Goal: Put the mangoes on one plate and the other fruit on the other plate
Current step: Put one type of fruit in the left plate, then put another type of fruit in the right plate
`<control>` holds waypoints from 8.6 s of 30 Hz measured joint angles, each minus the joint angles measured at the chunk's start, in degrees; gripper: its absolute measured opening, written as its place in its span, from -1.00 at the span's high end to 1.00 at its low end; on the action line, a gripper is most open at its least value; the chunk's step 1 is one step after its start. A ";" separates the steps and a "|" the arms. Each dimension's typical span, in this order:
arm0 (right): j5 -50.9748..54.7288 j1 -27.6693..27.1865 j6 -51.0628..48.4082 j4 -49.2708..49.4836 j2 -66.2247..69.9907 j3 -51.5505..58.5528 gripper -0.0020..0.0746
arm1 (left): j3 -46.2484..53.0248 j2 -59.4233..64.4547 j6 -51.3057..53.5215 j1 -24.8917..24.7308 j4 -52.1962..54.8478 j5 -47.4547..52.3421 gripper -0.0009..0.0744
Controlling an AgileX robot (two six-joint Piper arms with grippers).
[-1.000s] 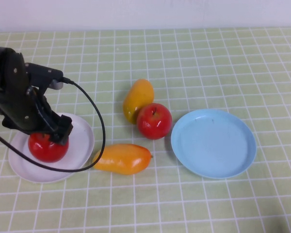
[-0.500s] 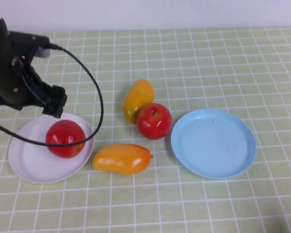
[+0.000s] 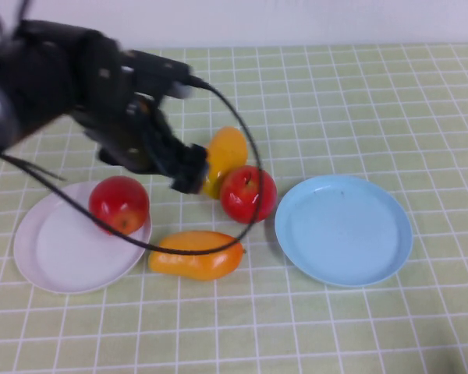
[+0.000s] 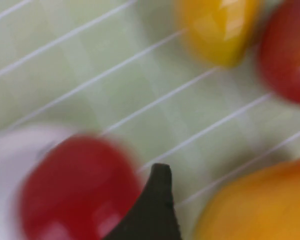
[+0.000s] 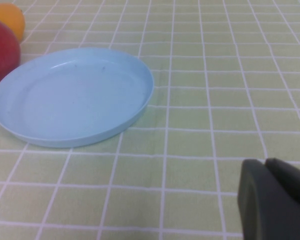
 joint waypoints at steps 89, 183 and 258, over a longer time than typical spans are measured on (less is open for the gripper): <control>0.00 0.00 0.00 0.00 0.00 0.00 0.99 | 4.89 -3.22 -9.17 13.51 9.48 15.74 -0.56; 0.10 0.00 0.00 0.09 0.00 0.04 0.99 | 83.88 -99.58 -3.15 20.24 4.43 -30.66 0.97; 22.14 22.84 -30.37 17.04 80.33 -62.09 0.79 | 83.88 -99.58 -2.80 20.24 5.16 -30.42 0.97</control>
